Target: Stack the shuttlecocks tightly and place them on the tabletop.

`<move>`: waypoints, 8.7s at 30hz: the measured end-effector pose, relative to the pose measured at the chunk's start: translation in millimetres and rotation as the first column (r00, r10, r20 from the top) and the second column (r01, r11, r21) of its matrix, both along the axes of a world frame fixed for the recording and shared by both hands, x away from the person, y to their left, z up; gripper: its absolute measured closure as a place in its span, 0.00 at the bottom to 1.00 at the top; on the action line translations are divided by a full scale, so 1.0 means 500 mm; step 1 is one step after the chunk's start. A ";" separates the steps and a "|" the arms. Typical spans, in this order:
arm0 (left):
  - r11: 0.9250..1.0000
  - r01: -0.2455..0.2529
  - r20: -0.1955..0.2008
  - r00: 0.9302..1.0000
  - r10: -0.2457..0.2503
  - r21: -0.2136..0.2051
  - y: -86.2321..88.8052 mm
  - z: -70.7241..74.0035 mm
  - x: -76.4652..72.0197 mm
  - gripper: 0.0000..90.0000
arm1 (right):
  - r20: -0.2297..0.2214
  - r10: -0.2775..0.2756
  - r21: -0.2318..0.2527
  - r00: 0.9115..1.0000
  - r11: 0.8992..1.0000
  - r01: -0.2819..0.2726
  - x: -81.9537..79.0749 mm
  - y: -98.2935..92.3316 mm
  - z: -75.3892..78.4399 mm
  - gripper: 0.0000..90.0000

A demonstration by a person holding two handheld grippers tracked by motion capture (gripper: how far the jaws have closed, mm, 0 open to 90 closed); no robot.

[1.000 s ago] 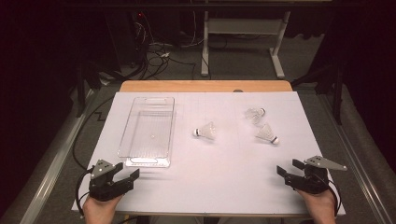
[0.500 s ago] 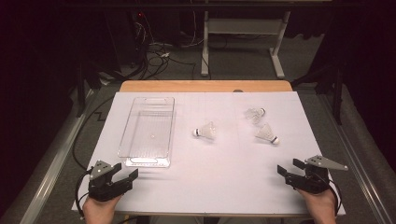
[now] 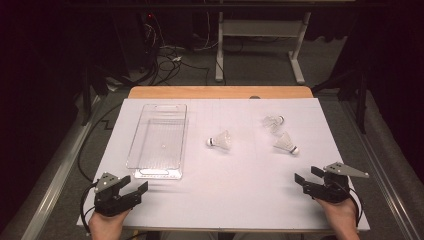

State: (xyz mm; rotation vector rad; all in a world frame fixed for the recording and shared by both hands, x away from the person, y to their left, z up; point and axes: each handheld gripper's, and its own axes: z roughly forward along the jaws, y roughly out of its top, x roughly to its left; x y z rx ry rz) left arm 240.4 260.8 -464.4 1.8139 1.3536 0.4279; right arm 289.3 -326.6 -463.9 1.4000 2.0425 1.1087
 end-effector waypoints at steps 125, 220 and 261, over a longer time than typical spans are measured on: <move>0.999 0.037 0.001 0.999 -0.037 0.024 -0.004 -0.001 -0.001 0.34 | -0.283 -0.190 -0.267 0.940 0.957 0.113 0.316 0.142 0.103 0.64; 0.999 0.042 -0.003 0.999 -0.042 0.004 -0.005 -0.003 0.001 0.35 | -0.253 0.251 -0.113 0.934 0.951 -0.287 0.210 0.325 0.121 0.99; 0.999 0.040 -0.003 0.999 -0.040 0.007 -0.006 -0.003 0.001 0.35 | -0.239 0.306 -0.080 0.921 0.940 -0.333 0.196 0.360 0.093 0.95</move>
